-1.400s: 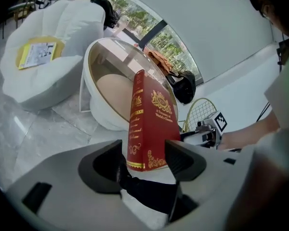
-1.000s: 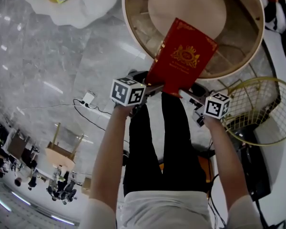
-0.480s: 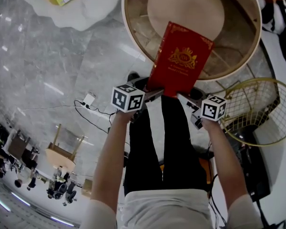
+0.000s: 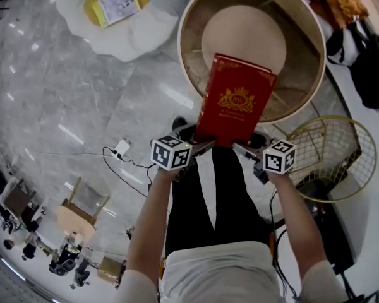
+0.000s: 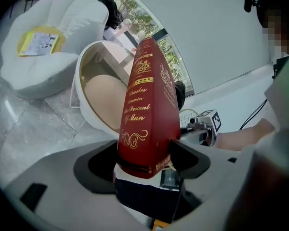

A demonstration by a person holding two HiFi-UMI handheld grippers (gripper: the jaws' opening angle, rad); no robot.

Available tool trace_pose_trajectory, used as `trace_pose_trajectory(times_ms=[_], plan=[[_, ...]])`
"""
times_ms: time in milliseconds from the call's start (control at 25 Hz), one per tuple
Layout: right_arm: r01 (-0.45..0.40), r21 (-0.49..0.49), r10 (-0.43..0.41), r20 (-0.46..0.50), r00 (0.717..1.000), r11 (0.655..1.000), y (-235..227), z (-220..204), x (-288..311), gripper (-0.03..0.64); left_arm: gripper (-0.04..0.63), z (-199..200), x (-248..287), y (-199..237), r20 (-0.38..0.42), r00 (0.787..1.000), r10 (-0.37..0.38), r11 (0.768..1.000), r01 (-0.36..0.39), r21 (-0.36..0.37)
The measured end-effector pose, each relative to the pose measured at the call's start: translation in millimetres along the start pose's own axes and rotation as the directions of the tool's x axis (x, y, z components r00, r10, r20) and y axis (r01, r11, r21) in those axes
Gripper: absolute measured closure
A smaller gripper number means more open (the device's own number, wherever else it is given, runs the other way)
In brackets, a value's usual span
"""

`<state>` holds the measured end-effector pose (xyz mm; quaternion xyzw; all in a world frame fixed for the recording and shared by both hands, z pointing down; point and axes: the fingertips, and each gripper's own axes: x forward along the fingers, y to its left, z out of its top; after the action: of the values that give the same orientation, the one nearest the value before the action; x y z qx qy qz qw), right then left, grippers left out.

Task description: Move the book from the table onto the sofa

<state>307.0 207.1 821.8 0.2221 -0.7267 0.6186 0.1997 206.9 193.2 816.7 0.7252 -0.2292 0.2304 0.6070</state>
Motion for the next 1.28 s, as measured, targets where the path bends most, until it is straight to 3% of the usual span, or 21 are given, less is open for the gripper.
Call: trace_pose_trajectory(times_ms=[440,960,1280], plan=[[-0.037,-0.145,0.032,-0.035,0.999,0.989,93,74,-56,0.305,0.255,58,-82,-80,0.173,0.985,0.021,1.0,-0.021,-0.006],[-0.087,-0.261,0.055,-0.126,0.991,0.961,190,115,-89,0.307,0.255,79,-165,-145,0.309,0.95,0.044,0.997,-0.023,-0.072],[-0.121,-0.302,0.071,-0.172,0.983,0.946,229,135,-76,0.308,0.255,86,-205,-147,0.419,0.907,0.049,0.993,0.001,-0.119]])
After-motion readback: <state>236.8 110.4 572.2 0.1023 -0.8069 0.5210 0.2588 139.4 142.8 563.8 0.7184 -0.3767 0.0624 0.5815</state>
